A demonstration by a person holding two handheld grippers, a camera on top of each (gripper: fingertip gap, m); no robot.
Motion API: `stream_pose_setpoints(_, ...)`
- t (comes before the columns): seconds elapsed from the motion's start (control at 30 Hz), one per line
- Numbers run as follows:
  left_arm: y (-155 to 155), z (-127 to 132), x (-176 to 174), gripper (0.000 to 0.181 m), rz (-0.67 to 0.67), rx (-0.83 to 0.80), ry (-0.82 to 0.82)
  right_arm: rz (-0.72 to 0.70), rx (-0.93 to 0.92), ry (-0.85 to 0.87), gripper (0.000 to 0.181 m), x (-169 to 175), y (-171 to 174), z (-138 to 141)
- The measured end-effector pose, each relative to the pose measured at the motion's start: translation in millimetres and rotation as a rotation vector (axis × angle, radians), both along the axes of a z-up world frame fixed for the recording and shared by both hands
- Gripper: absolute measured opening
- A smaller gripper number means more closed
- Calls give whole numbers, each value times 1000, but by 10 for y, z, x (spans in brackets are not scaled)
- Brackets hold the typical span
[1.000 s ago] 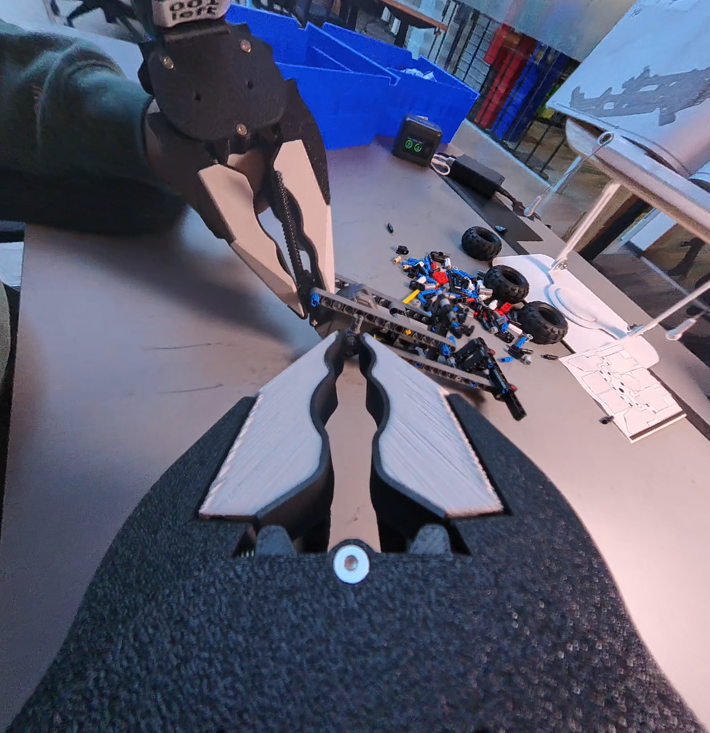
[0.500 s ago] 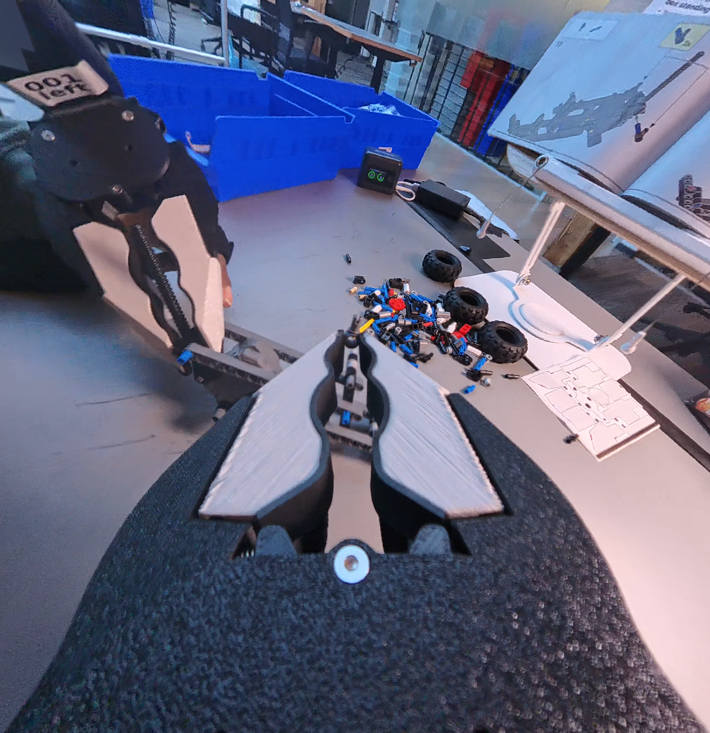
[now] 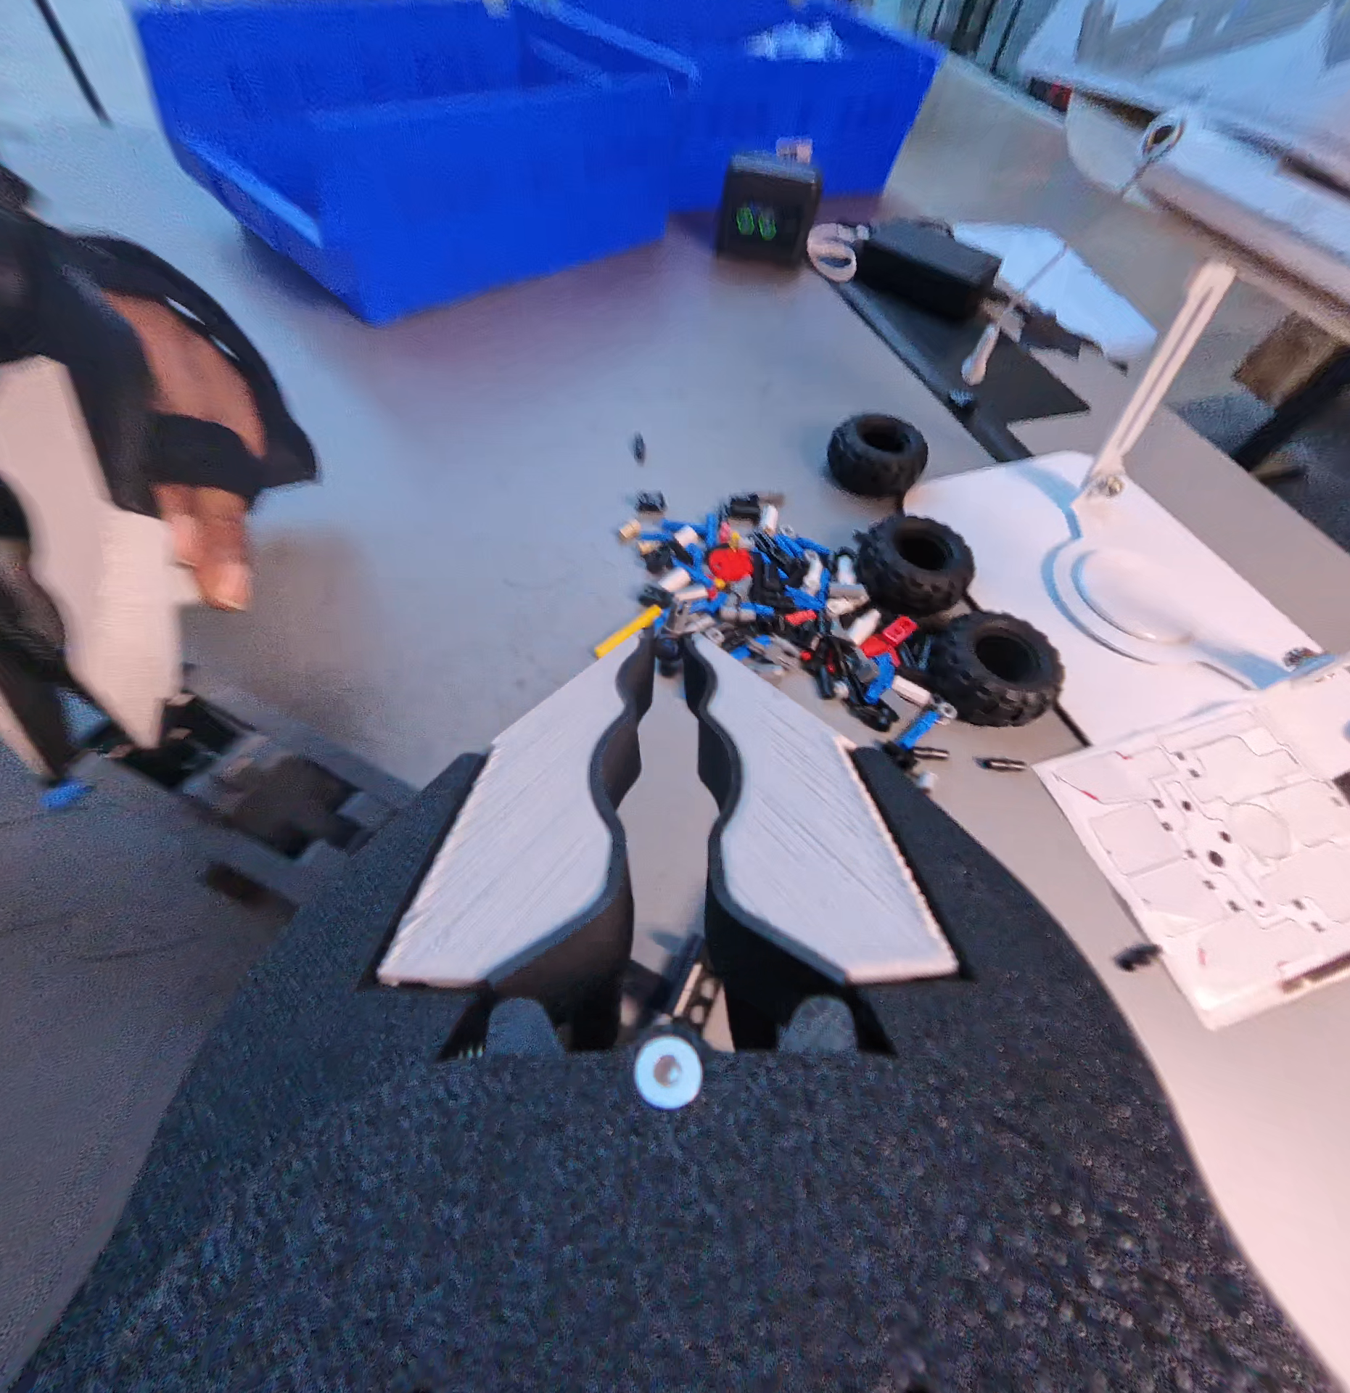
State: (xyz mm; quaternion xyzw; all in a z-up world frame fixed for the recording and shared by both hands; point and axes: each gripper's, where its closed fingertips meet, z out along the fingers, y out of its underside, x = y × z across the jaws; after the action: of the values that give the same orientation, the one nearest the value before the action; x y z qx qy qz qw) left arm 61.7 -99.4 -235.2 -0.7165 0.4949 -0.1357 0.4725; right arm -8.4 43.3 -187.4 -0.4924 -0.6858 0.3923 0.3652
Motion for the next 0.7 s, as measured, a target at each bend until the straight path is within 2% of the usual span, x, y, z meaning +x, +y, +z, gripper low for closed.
stream_pose_setpoints(0.13,-1,-4,-2,20,7,-8,-16,-55,223,-245,6,-459,369,-532)
stream_pose_setpoints(0.23,-2,-4,-3,20,20,-25,-21,-73,295,-294,11,-634,481,-751)
stream_pose_setpoints(0.3,1,0,-3,20,30,-34,-27,-78,271,-243,22,-637,439,-655)
stream_pose_setpoints(0.4,16,20,10,20,44,-57,-66,-92,178,-111,34,-492,315,-252)
stream_pose_setpoints(0.5,55,59,19,20,72,-97,-133,-22,93,56,29,-136,-55,270)
stream_pose_setpoints(0.57,75,89,19,19,92,-128,-185,83,67,138,21,200,-452,476)
stream_pose_setpoints(0.63,94,122,22,19,109,-153,-230,173,83,157,18,509,-837,464)
stream_pose_setpoints(0.7,115,142,25,19,121,-179,-269,216,160,126,17,724,-1116,279)
